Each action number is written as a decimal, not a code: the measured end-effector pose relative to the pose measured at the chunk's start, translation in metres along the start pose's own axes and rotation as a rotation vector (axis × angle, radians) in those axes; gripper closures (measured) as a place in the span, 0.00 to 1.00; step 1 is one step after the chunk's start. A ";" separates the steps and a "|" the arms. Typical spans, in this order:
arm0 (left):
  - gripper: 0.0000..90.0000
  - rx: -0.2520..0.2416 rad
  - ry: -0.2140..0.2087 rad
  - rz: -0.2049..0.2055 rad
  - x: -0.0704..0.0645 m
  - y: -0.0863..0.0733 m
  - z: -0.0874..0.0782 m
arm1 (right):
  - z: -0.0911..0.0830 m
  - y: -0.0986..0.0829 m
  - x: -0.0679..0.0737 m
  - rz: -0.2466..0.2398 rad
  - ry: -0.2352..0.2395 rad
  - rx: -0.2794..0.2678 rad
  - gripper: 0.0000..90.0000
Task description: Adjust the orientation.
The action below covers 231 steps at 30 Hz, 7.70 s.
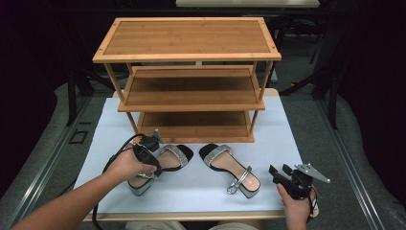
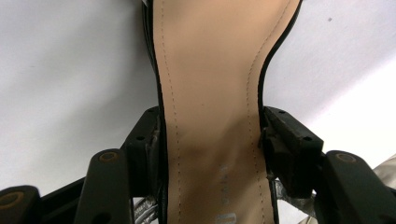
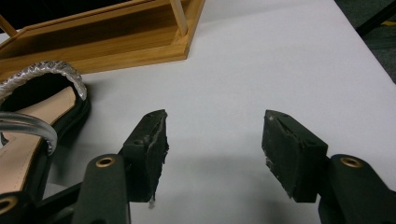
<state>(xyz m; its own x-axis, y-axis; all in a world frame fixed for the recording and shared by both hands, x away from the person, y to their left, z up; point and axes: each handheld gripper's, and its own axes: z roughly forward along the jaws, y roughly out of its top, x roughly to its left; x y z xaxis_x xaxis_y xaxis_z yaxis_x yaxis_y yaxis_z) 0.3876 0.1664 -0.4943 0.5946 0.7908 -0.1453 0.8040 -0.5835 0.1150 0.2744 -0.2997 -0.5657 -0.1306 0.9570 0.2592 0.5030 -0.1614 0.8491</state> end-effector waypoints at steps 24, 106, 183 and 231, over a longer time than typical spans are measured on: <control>0.49 -0.165 0.008 -0.180 0.029 0.027 -0.012 | 0.000 0.000 -0.002 0.028 0.005 0.008 0.44; 1.00 -0.352 -0.112 0.010 0.014 -0.087 0.000 | 0.002 -0.002 -0.004 0.065 0.002 0.011 0.44; 0.90 -0.590 -0.138 -0.081 0.024 -0.024 0.006 | -0.007 0.006 0.007 -0.028 -0.012 0.034 0.44; 0.51 -0.590 -0.073 -0.154 0.066 -0.098 0.003 | 0.053 0.101 0.141 -0.529 0.173 0.743 0.32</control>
<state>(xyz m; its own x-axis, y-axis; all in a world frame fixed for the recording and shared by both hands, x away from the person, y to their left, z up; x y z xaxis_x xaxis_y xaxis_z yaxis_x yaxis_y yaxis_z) 0.3481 0.2753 -0.5185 0.4874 0.8311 -0.2678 0.7543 -0.2462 0.6086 0.3520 -0.1688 -0.4676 -0.5948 0.8030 0.0382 0.7520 0.5390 0.3795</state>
